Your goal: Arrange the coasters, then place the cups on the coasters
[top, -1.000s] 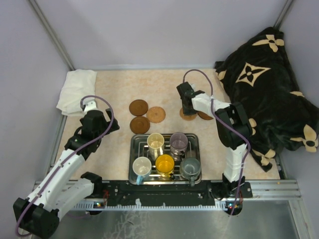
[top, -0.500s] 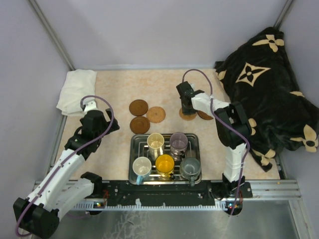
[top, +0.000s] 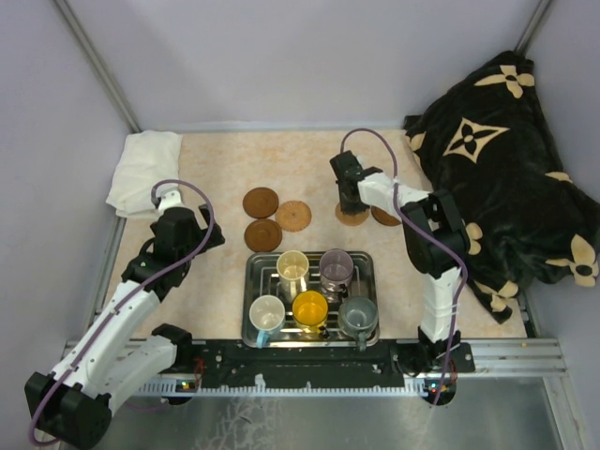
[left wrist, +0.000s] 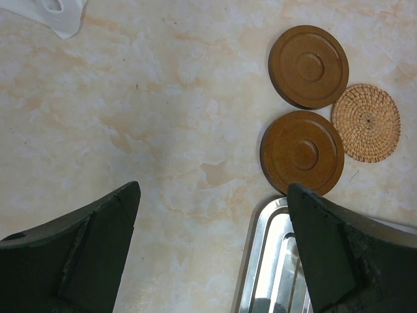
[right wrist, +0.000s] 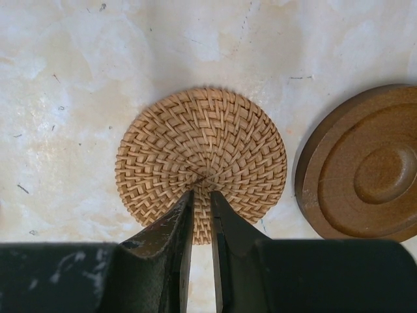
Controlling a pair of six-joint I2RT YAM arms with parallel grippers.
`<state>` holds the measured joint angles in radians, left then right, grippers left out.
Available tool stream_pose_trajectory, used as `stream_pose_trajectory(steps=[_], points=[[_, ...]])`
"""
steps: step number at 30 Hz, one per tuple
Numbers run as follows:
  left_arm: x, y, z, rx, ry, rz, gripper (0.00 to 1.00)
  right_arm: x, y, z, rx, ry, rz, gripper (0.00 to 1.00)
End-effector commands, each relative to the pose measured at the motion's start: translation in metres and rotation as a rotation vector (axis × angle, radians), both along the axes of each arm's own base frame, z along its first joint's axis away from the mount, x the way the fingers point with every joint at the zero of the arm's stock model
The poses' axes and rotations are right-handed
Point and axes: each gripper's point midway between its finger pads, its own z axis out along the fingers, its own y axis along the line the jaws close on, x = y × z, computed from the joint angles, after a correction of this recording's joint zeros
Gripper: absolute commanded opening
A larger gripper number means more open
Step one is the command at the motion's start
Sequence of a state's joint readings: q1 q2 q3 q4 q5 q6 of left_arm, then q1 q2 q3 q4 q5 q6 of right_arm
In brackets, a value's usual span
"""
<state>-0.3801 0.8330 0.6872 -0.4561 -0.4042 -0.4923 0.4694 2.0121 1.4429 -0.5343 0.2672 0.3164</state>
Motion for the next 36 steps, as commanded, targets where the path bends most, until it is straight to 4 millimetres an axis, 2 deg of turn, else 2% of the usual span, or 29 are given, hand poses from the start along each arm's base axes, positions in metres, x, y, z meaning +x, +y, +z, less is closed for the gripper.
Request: stream_pose_trajectory(steps=[1, 8, 14, 17, 19, 22, 30, 36], points=[[0.002, 0.001, 0.003, 0.007, -0.012, 0.003, 1.00, 0.014, 0.010, 0.011, 0.011, -0.040, 0.010, 0.17], [0.001, 0.000, 0.003, 0.002, -0.014, 0.001, 1.00, 0.025, 0.011, 0.041, 0.014, -0.105, 0.029, 0.18], [0.001, 0.001, 0.005, 0.001, -0.021, 0.002, 1.00, 0.037, 0.017, 0.091, 0.043, -0.206, 0.060, 0.18], [0.000, 0.001, 0.005, 0.001, -0.023, 0.004, 1.00, 0.039, 0.034, 0.115, 0.061, -0.252, 0.115, 0.19], [0.000, 0.002, 0.005, 0.001, -0.023, 0.009, 1.00, 0.039, 0.049, 0.123, 0.058, -0.264, 0.157, 0.19], [-0.001, 0.002, 0.005, -0.003, -0.024, 0.009, 1.00, 0.038, 0.071, 0.119, 0.052, -0.253, 0.205, 0.19], [0.000, 0.003, -0.001, 0.008, -0.009, 0.013, 1.00, 0.025, 0.120, 0.083, 0.057, -0.186, 0.324, 0.17], [0.005, -0.002, -0.005, -0.005, 0.004, 0.005, 1.00, 0.022, 0.142, 0.063, 0.055, -0.149, 0.375, 0.19]])
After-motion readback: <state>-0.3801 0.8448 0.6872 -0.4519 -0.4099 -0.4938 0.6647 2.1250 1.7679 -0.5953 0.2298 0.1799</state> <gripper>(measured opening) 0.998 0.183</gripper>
